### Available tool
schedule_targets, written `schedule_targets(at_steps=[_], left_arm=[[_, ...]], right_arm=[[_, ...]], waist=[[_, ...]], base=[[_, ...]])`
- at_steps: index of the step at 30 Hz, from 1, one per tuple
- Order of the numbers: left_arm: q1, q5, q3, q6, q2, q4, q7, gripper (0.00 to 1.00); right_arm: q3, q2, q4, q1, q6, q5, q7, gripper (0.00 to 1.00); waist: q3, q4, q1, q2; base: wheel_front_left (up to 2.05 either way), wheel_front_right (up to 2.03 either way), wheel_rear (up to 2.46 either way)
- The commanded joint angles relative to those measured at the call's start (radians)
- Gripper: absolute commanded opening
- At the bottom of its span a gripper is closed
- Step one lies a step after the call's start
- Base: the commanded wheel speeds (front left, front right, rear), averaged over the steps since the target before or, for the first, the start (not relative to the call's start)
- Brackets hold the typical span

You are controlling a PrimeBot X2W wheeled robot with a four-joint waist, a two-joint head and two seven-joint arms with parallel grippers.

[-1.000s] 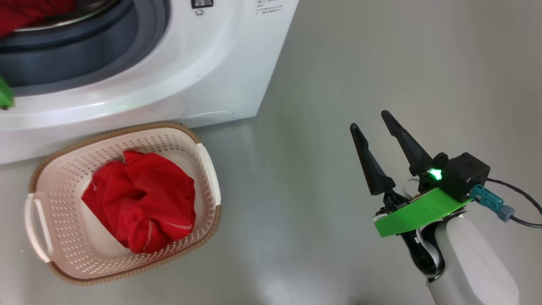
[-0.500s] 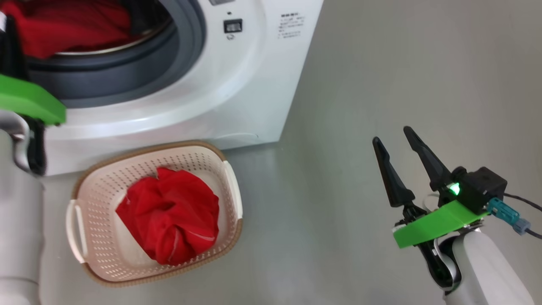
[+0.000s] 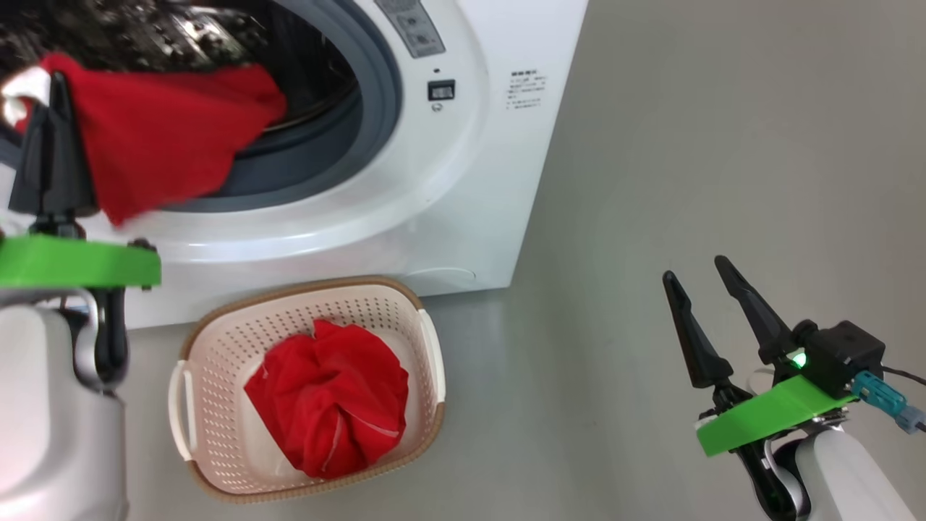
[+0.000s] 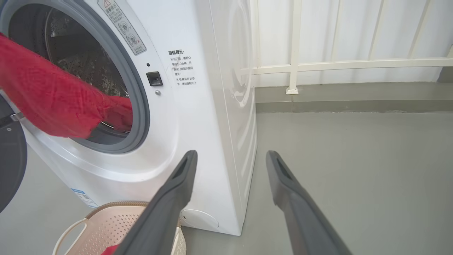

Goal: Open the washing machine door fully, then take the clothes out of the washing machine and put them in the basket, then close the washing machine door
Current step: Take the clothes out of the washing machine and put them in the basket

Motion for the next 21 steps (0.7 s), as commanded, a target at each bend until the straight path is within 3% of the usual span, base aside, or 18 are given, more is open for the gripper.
schedule_targets(at_steps=[1, 14, 21], left_arm=[[0.036, 0.015, 0.039, -0.006, 0.028, -0.087, -0.005, 0.0], [0.282, 0.034, 0.071, 0.003, -0.012, -0.416, -0.005, 0.0], [0.358, 0.028, 0.048, 0.007, -0.031, -0.431, 0.003, 0.0]], right_arm=[[0.012, -0.013, -0.025, 0.023, 0.002, 0.005, -0.006, 1.0], [0.002, -0.029, -0.032, 0.058, 0.002, 0.01, -0.006, 1.0], [0.005, -0.026, -0.037, 0.049, 0.002, 0.006, -0.006, 1.0]], waist=[[-0.027, 0.02, 0.0, 0.0], [-0.058, 0.048, 0.0, 0.0], [-0.038, 0.051, 0.0, 0.0]], base=[[0.0, 0.0, 0.0], [0.0, 0.0, 0.0], [0.0, 0.0, 0.0]])
